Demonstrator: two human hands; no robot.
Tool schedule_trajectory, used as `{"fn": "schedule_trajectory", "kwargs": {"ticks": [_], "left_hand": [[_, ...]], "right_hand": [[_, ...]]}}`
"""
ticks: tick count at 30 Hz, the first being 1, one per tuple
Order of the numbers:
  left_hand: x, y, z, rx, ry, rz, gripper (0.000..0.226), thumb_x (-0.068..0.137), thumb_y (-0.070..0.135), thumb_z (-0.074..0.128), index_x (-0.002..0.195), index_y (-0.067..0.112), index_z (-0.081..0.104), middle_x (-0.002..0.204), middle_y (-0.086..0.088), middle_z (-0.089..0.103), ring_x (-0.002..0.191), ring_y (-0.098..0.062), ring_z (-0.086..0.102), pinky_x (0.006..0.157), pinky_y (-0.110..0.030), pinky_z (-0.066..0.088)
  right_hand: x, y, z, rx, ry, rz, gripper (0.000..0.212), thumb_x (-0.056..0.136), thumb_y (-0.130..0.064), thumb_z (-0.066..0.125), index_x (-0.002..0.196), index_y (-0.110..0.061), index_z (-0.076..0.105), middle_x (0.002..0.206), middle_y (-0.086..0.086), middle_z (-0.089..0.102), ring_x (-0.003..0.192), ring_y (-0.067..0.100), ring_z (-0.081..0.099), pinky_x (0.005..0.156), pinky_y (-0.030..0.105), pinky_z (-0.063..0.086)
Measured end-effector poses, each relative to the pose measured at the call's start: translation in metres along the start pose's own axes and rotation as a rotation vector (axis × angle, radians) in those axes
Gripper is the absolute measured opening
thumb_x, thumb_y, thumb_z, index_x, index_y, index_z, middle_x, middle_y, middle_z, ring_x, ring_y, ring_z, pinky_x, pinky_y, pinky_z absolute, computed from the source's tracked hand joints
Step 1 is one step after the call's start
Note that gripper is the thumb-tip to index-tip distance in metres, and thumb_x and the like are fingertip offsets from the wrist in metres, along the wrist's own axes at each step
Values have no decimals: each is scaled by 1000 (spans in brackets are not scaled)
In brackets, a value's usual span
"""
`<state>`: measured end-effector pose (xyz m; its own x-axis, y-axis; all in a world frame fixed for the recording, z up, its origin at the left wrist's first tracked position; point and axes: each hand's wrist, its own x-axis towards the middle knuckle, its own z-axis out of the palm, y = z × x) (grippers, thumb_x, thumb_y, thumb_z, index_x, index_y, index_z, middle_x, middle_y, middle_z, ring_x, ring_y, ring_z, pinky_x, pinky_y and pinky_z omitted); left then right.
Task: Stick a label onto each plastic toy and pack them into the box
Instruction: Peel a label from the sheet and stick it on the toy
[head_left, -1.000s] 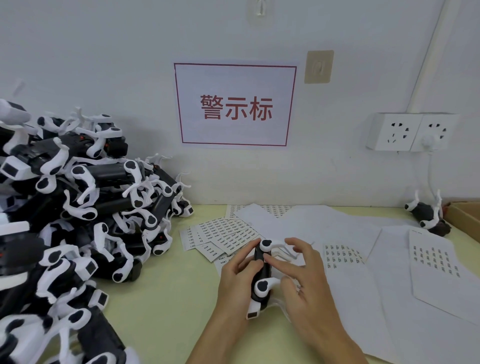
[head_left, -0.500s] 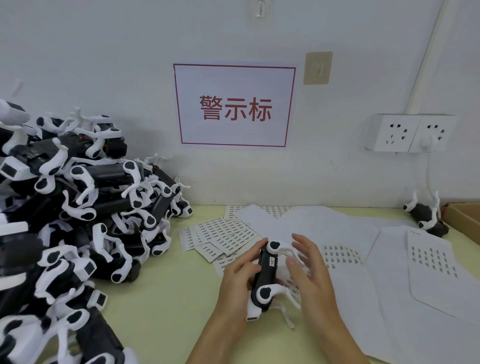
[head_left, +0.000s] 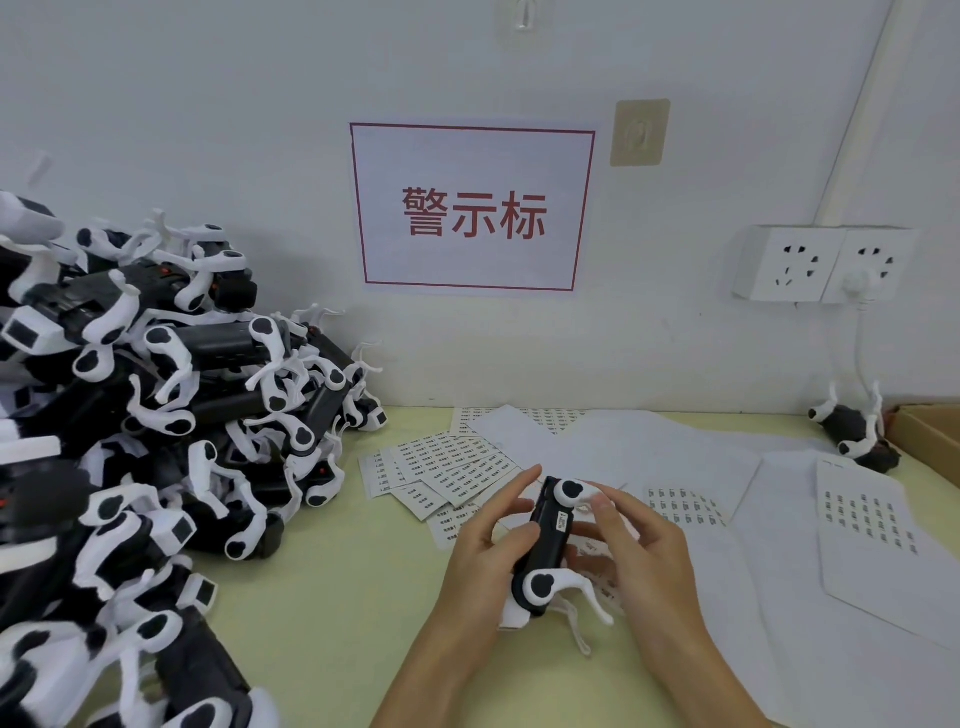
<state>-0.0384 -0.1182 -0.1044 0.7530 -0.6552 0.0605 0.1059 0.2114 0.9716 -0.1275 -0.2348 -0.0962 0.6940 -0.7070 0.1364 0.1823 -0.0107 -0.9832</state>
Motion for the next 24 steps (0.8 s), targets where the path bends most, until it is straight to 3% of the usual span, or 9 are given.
{"fn": "schedule_trajectory", "kwargs": {"ticks": [3, 6, 9, 13, 16, 18, 20, 24], "left_hand": [[0, 2, 3, 38, 85, 69, 41, 77, 24, 62, 112, 41, 73, 124, -3, 62, 93, -35, 72, 88, -50, 58], [0, 7, 4, -10, 145, 92, 34, 76, 28, 63, 106, 36, 76, 120, -6, 66, 96, -32, 71, 83, -42, 59], [1, 9, 0, -135, 110, 33, 37, 76, 31, 65, 112, 30, 75, 123, -10, 65, 109, -41, 66, 96, -53, 50], [2, 12, -3, -316, -12, -22, 55, 68, 34, 75, 123, 28, 69, 117, -10, 69, 103, -34, 70, 74, -41, 58], [4, 11, 3, -310, 21, -25, 56, 73, 17, 75, 127, 29, 63, 119, -21, 67, 95, -38, 72, 68, -36, 59], [4, 8, 5, -333, 111, -26, 60, 71, 10, 87, 124, 22, 61, 114, -25, 67, 87, -36, 73, 65, -35, 58], [4, 7, 5, -404, 185, -39, 64, 67, 18, 86, 123, 10, 56, 108, -22, 71, 87, -36, 72, 65, -34, 58], [9, 6, -3, -452, 326, -36, 55, 71, 32, 75, 114, 1, 62, 115, -27, 68, 100, -44, 69, 85, -44, 58]], "right_hand": [[1, 2, 2, -91, 126, -133, 20, 95, -22, 62, 91, -34, 78, 92, -10, 76, 89, 2, 70, 69, 15, 52], [1, 5, 5, -94, 201, -204, 18, 94, -19, 65, 90, -31, 78, 95, -13, 73, 86, -2, 65, 65, 8, 47], [3, 8, 5, -81, 293, -188, 14, 93, -21, 66, 90, -27, 78, 102, -14, 69, 94, -3, 63, 70, 8, 46], [4, 8, 2, -2, 431, -177, 16, 93, -16, 66, 88, -26, 78, 90, -27, 72, 90, -18, 61, 67, -5, 41], [5, 9, -1, -4, 507, -202, 12, 92, -19, 67, 97, -21, 78, 89, -27, 71, 91, -21, 60, 67, -5, 41], [3, 9, 1, -16, 493, -225, 12, 92, -19, 68, 98, -22, 78, 91, -26, 70, 90, -21, 60, 69, -4, 43], [1, 8, 5, -45, 422, -233, 16, 93, -18, 66, 93, -30, 77, 91, -27, 72, 92, -16, 63, 75, 1, 48], [-3, 8, 8, -171, 246, -293, 29, 93, -4, 61, 95, -28, 78, 98, -23, 74, 98, -7, 66, 82, 9, 50]]}}
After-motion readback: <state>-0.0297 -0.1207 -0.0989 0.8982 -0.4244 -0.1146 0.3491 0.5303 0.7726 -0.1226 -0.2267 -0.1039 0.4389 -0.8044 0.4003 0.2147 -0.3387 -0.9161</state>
